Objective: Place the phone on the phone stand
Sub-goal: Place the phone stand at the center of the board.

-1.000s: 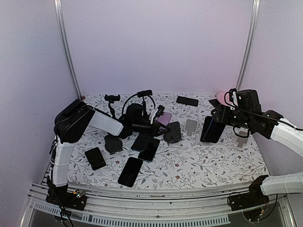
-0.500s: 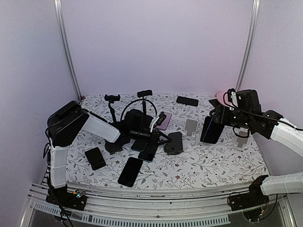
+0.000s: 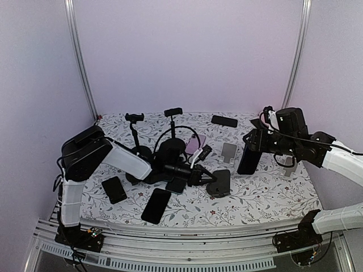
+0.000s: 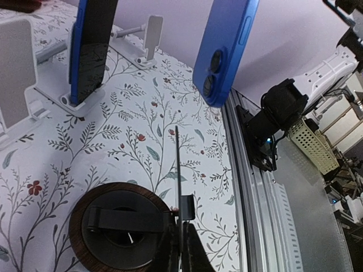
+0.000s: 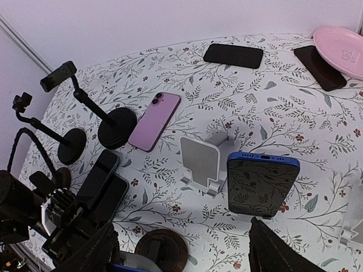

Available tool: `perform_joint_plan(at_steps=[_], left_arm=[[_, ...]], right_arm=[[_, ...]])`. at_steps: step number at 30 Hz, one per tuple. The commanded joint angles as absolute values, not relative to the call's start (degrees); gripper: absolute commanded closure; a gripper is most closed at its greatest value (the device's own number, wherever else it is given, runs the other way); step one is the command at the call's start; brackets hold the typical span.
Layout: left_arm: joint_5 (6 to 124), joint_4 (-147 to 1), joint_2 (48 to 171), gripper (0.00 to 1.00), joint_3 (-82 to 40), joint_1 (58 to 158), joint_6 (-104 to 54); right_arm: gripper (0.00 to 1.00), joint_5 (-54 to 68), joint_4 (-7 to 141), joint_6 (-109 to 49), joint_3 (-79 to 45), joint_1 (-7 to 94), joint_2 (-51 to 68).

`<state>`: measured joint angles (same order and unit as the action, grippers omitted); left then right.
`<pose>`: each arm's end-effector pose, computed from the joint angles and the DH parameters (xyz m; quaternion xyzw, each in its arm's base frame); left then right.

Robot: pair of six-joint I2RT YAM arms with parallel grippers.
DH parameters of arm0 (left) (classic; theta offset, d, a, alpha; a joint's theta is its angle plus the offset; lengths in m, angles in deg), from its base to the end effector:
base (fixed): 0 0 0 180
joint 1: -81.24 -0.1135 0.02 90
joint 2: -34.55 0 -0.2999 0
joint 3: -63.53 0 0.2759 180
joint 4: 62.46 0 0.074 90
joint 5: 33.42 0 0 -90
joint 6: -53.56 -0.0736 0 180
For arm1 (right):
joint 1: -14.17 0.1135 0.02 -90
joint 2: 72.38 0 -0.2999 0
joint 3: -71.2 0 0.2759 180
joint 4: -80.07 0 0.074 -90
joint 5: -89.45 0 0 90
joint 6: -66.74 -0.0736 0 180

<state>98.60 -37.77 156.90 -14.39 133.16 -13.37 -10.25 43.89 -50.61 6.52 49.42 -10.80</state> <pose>0.2687 -0.4229 0.1303 0.3900 0.6880 -0.5596 0.2477 0.2322 0.1489 0.3122 -0.0201 0.8767 0.1832 0.4443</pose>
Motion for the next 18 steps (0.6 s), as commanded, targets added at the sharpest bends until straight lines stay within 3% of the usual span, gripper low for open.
perform_joint_plan(at_steps=[1, 4, 6, 9, 18], left_arm=[[99.0, -38.8, 158.7, 1.0, -15.2, 134.3, -14.8], [98.0, -39.5, 159.4, 1.0, -14.7, 134.9, -15.0], [97.4, -39.7, 160.0, 0.89, -14.4, 135.2, -15.0], [96.8, -39.5, 160.1, 0.66, -13.6, 135.3, -14.4], [92.4, -39.4, 153.3, 0.32, -10.0, 135.4, -14.3]], right_arm=[[0.78, -12.4, 44.9, -50.8, 5.1, 52.9, -10.6], [0.78, -13.3, 44.9, -51.6, 5.9, 54.5, -10.1], [0.78, -13.8, 45.1, -52.1, 6.4, 55.7, -9.9], [0.78, -14.5, 44.9, -52.8, 6.8, 56.8, -9.6], [0.78, -15.9, 44.7, -54.3, 7.4, 59.3, -9.6]])
